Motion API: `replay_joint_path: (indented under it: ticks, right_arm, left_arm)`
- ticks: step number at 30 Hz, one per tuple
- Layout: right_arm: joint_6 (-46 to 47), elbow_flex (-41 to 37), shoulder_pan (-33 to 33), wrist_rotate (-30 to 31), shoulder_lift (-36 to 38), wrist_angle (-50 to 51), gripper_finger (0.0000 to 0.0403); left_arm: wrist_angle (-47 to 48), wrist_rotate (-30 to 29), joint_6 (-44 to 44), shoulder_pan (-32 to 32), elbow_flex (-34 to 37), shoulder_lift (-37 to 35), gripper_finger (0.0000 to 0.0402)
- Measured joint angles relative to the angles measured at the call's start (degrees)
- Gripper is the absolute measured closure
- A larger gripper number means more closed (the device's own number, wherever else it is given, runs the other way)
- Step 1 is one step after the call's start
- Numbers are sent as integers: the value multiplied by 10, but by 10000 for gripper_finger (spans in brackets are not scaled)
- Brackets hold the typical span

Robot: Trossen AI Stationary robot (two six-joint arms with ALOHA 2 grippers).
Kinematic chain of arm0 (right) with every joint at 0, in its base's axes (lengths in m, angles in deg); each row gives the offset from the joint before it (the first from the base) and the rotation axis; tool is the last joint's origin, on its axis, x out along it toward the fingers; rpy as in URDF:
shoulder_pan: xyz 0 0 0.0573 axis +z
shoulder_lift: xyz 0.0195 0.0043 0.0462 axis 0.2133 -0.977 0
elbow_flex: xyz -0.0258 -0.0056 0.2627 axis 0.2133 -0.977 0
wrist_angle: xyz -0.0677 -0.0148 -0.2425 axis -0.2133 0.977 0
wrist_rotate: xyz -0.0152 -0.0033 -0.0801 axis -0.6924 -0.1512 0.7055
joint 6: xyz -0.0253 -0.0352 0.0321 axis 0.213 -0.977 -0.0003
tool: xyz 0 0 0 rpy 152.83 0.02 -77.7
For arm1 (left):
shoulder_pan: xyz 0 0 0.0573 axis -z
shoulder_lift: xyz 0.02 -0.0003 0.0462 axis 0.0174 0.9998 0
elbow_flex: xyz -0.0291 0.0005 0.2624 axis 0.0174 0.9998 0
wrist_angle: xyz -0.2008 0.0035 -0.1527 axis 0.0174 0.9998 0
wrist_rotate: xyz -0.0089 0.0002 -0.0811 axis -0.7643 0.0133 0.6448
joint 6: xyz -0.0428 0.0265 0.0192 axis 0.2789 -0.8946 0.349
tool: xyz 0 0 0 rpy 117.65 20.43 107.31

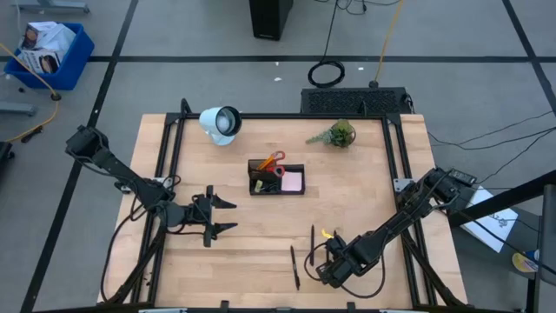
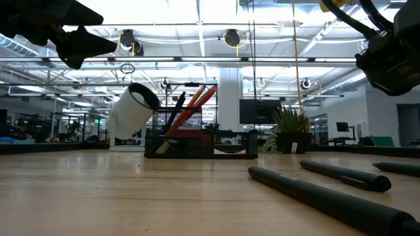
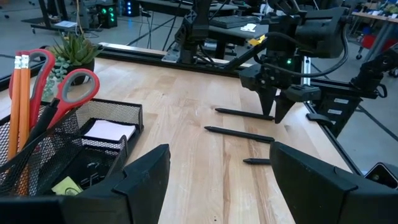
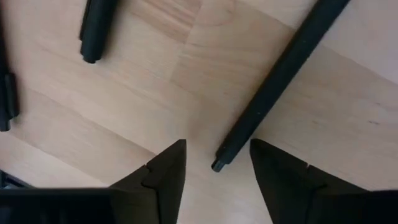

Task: Pick and place office supplies into organizer
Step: Put the black pen into the black desk organizer

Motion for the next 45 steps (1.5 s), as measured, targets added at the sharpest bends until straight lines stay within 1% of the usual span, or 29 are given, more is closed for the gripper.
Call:
replay_joint_path:
  ticks: [9,18,24,35,38,41,45]
  right_arm:
    - [-16,-1,1,-23,-1,73,256]
    - [-30,-2,3,2,-5,86,284]
    - [-44,-2,3,11,-21,99,306]
    - [-90,-2,2,33,-25,103,385]
    - [-98,-2,2,36,-25,107,387]
    - [-108,-2,2,36,-25,111,376]
    - [-112,-2,2,38,-24,114,372]
  left_arm:
    - [0,13,1,0,0,0,123]
    - [1,13,1,0,0,0,123]
    - [0,13,3,0,0,0,123]
    - [-14,13,-1,0,0,0,123]
    - [-31,13,0,0,0,0,123]
    - [-43,13,8,0,0,0,123]
    - [-51,-10,23,-2,0,0,123]
